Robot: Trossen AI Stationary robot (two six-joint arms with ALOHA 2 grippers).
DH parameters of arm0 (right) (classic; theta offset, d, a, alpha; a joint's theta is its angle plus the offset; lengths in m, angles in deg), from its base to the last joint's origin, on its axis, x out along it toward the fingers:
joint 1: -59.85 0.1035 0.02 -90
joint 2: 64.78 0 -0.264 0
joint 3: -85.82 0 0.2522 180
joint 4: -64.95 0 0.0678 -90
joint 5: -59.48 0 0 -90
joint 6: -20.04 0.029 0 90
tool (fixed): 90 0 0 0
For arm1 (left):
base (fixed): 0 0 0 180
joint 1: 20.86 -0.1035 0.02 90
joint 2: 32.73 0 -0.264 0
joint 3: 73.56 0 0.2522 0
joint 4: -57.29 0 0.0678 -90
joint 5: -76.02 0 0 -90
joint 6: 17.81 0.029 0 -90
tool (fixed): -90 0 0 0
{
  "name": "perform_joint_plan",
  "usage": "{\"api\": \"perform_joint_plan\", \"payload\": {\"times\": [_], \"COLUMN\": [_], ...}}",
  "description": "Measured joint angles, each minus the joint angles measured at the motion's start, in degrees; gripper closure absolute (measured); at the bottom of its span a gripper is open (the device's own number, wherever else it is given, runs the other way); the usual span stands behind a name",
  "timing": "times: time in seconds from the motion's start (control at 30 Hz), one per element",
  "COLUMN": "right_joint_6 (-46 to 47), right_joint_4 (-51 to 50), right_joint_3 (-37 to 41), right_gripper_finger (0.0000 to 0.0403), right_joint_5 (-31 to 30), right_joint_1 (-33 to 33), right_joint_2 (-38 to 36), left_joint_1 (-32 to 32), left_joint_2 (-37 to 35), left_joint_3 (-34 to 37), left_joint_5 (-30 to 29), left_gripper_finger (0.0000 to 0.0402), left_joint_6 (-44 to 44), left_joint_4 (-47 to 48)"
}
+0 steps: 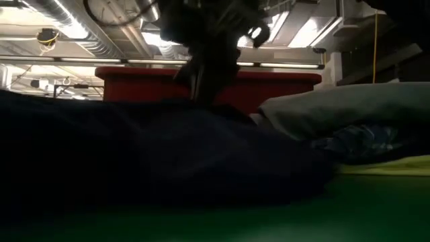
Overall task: Fold Laundry from Bin
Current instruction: Fold the dark blue underwear shorts
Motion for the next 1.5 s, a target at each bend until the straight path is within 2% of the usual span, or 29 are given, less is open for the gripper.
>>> {"api": "perform_joint_plan", "payload": {"times": [0.2, 0.33, 0.47, 0.63, 0.87, 1.03, 1.2, 1.37, 1.5], "right_joint_6": [-0.4, 0.8, 0.9, 1.0, 1.1, 1.1, 1.2, 4.4, 8.9], "right_joint_4": [0.3, -0.2, -1.3, -1.4, -3.7, -6.7, -11.3, -13.2, -16.0], "right_joint_3": [0.0, 0.0, 0.0, -1.3, -9.1, -16.8, -23.4, -22.7, -22.7], "right_gripper_finger": [0.0393, 0.0393, 0.0393, 0.0393, 0.0393, 0.0393, 0.0393, 0.0393, 0.0393], "right_joint_5": [-5.1, -5.2, -2.7, -0.2, 1.1, 0.9, 0.8, 0.8, -1.4], "right_joint_1": [-3.8, -4.7, -3.6, 0.0, 6.2, 8.9, 11.3, 14.2, 17.3], "right_joint_2": [0.8, 0.9, 0.0, -3.2, -5.3, -5.4, -5.4, -6.5, -6.5], "left_joint_1": [-3.8, -5.6, -5.2, -2.6, 2.2, 4.9, 7.9, 10.6, 12.6], "left_joint_2": [-0.3, -0.3, -0.7, -5.4, -15.3, -20.8, -22.0, -22.0, -22.1], "left_joint_3": [11.4, 14.1, 11.1, 4.8, -2.2, -4.7, -6.8, -7.9, -7.9], "left_joint_5": [0.1, 2.5, 3.9, 2.0, -2.5, -4.1, -4.0, -2.5, -1.3], "left_gripper_finger": [0.0401, 0.0401, 0.0401, 0.0401, 0.0401, 0.0401, 0.0401, 0.0401, 0.0401], "left_joint_6": [0.2, 1.8, 6.4, 11.9, 11.3, 8.8, 11.0, 13.6, 15.7], "left_joint_4": [-2.2, -2.5, 0.3, -0.1, 0.0, -1.0, -1.3, -4.5, -9.1]}}
